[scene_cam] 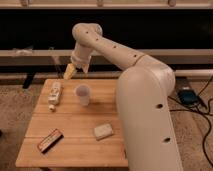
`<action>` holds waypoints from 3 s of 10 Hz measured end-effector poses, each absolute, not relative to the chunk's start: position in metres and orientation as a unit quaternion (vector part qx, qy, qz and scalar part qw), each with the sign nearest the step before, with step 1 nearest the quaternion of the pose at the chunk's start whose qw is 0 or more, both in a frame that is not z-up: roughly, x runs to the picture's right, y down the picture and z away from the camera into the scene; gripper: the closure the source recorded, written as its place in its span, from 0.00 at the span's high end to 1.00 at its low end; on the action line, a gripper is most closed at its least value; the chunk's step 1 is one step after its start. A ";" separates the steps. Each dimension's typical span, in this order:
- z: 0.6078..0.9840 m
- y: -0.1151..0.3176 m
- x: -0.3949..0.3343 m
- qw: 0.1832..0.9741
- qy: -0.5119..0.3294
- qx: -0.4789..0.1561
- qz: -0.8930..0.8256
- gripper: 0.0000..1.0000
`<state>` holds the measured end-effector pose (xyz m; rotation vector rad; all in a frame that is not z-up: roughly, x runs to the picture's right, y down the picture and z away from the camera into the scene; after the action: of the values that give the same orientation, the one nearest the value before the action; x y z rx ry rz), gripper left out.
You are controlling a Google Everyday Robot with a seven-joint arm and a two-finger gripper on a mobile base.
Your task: Place the ceramic cup in the ceramic bowl
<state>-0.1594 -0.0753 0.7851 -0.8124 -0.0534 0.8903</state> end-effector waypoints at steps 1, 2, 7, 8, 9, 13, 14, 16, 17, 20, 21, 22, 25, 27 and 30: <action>0.785 -0.075 -0.159 0.824 -0.025 -0.382 0.419 0.80; 0.785 -0.075 -0.159 0.824 -0.025 -0.382 0.419 0.80; 0.785 -0.075 -0.159 0.824 -0.025 -0.382 0.419 0.80; 0.785 -0.075 -0.159 0.824 -0.025 -0.382 0.419 0.80; 0.785 -0.075 -0.159 0.824 -0.025 -0.382 0.419 0.80; 0.785 -0.075 -0.159 0.824 -0.025 -0.382 0.419 0.80; 0.785 -0.075 -0.159 0.824 -0.025 -0.382 0.419 0.80; 0.785 -0.075 -0.159 0.824 -0.025 -0.382 0.419 0.80; 0.785 -0.075 -0.159 0.824 -0.025 -0.382 0.419 0.80; 0.785 -0.075 -0.159 0.824 -0.025 -0.382 0.419 0.80; 0.785 -0.075 -0.159 0.824 -0.025 -0.382 0.419 0.80; 0.785 -0.075 -0.159 0.823 -0.025 -0.382 0.419 0.80; 0.790 -0.068 -0.144 0.810 0.000 -0.384 0.442 0.80; 0.789 -0.055 -0.112 0.800 0.028 -0.380 0.464 0.80; 0.792 -0.035 -0.078 0.786 0.064 -0.373 0.490 0.80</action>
<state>-0.0776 -0.0354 0.7919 -0.8038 0.1383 1.0558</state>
